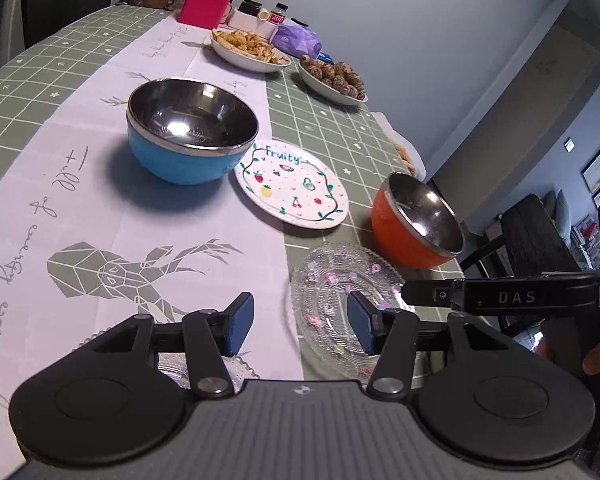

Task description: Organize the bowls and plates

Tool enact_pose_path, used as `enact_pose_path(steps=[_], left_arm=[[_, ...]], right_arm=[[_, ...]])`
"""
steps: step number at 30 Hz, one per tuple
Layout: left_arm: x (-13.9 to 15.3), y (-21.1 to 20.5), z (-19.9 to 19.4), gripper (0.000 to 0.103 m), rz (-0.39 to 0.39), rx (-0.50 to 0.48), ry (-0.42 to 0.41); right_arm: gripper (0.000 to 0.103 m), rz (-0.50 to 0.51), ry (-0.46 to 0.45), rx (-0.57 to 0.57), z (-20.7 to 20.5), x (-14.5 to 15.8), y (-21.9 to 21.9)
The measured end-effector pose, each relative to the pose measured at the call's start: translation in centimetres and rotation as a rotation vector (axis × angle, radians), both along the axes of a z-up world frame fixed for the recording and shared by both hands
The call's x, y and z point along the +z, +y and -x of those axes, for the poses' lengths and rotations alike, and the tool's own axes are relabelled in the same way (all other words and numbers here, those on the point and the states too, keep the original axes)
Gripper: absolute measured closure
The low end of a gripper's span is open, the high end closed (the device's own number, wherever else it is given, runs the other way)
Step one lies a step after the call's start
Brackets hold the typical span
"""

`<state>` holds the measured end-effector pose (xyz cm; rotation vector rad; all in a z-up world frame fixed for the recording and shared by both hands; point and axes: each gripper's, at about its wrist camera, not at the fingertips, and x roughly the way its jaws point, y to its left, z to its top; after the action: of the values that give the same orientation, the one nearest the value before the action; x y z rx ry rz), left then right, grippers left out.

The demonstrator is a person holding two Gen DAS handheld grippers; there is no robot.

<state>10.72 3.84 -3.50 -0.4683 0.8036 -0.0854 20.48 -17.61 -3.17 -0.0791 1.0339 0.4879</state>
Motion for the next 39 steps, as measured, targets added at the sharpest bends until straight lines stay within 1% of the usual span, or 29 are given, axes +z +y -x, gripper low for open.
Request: enact_pose_path(steps=[3,6,7,11,14,18,20,21,23,26,27,30,32,33,34,35,39], left_arm=[[-1.3,-0.1,-0.5,0.041,0.034,-0.001,0.010],[-2.5,-0.3,-1.1,0.041,0.040,0.003,0.020],[-2.8,-0.4,-1.3,0.041,0.036,0.006,0.024],[-3.6,-0.9,-2.1,0.041,0.047,-0.003,0.037],[-4.1,-1.2,-2.5,0.041,0.055,-0.001,0.038],[-4.9,-1.3,-3.0,0.042,0.062,0.008,0.067],[-4.9,-1.3,-3.0,0.042,0.061,0.009,0.060],[-4.9,-1.3,-3.1,0.042,0.063,0.010,0.061],[-4.9,-1.3,-3.1,0.043,0.075,0.013,0.059],[-5.1,-1.3,-3.2,0.045,0.086,0.010,0.058],[-5.1,-1.4,-3.2,0.050,0.085,0.007,0.059],[-5.1,-1.6,-3.1,0.056,0.085,0.001,0.060],[-5.1,-1.6,-3.1,0.059,0.089,0.003,0.059],[-5.2,-1.7,-3.1,0.061,0.089,0.001,0.059],[-5.2,-1.7,-3.1,0.062,0.090,0.000,0.060],[-5.2,-1.6,-3.0,0.062,0.092,0.002,0.060],[-5.2,-1.0,-2.8,0.062,0.108,0.030,0.066]], right_arm=[[0.034,0.034,0.006,-0.012,-0.7,-0.8,0.0],[0.035,0.005,0.039,-0.021,-1.8,-1.4,-0.4],[0.038,-0.004,0.054,-0.029,-2.2,-1.7,-0.5],[0.039,0.008,0.075,-0.039,-3.2,-2.5,-0.5],[0.040,-0.006,0.100,-0.050,-3.9,-3.1,-0.8],[0.040,-0.018,0.126,-0.084,-4.7,-3.9,-1.4],[0.040,-0.024,0.133,-0.084,-4.9,-4.2,-1.5],[0.044,-0.030,0.138,-0.083,-5.0,-4.3,-1.5],[0.047,-0.044,0.148,-0.084,-5.2,-4.6,-1.5],[0.048,-0.052,0.163,-0.092,-5.6,-5.1,-1.5],[0.049,-0.054,0.167,-0.095,-5.8,-5.2,-1.6],[0.050,-0.065,0.168,-0.089,-5.9,-5.3,-1.5],[0.051,-0.060,0.158,-0.087,-5.8,-5.3,-1.3],[0.053,-0.050,0.149,-0.084,-5.8,-5.3,-1.2],[0.057,-0.043,0.144,-0.082,-5.7,-5.3,-1.2],[0.058,-0.046,0.143,-0.082,-5.7,-5.3,-1.2],[0.058,-0.111,0.189,-0.084,-5.7,-5.4,-1.3]])
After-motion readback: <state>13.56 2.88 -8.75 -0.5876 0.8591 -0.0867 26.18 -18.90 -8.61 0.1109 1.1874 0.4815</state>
